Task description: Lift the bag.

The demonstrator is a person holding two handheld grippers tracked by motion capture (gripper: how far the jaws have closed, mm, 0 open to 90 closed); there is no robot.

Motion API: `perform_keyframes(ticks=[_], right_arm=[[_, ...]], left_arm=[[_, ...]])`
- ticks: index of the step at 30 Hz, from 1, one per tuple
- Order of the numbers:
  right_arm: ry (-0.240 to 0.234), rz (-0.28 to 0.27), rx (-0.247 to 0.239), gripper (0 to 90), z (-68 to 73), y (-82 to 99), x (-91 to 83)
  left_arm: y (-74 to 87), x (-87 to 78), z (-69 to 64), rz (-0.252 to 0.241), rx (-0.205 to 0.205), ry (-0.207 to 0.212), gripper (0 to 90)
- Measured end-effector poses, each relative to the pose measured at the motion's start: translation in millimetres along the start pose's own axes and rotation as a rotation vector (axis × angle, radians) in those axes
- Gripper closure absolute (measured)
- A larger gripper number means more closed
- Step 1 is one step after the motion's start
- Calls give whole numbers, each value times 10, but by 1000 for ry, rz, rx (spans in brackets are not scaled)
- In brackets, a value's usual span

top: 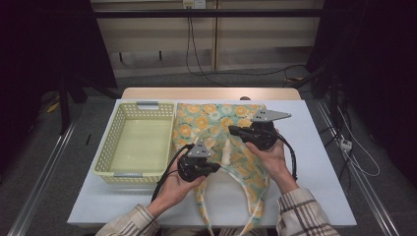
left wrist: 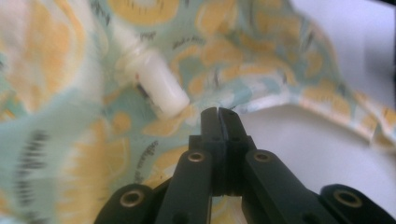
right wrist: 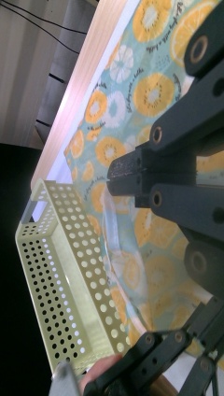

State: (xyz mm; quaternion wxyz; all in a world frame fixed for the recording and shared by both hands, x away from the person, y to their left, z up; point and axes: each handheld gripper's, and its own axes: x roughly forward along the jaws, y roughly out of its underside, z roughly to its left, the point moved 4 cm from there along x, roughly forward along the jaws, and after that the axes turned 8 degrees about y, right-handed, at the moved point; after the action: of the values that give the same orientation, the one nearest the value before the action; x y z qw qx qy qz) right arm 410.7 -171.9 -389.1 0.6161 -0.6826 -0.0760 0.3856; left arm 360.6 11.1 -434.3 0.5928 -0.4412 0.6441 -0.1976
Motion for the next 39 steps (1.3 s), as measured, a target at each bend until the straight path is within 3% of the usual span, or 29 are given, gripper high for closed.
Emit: perform_keyframes(ticks=[13,27,35,39], right_arm=[[21,-78,15,900,-83,-241,-116],[84,-155,-16,900,-252,-843,-258],[128,-206,-39,900,-347,-1175,-451],[153,-219,-54,900,-396,-1359,-553]], left_arm=[[-412,-421,-35,-173,35,-14,900],[-939,-906,-100,-349,84,-25,900],[-1198,-1196,-174,-410,134,-57,900],[-1367,-1388,-244,-453,169,-44,900]])
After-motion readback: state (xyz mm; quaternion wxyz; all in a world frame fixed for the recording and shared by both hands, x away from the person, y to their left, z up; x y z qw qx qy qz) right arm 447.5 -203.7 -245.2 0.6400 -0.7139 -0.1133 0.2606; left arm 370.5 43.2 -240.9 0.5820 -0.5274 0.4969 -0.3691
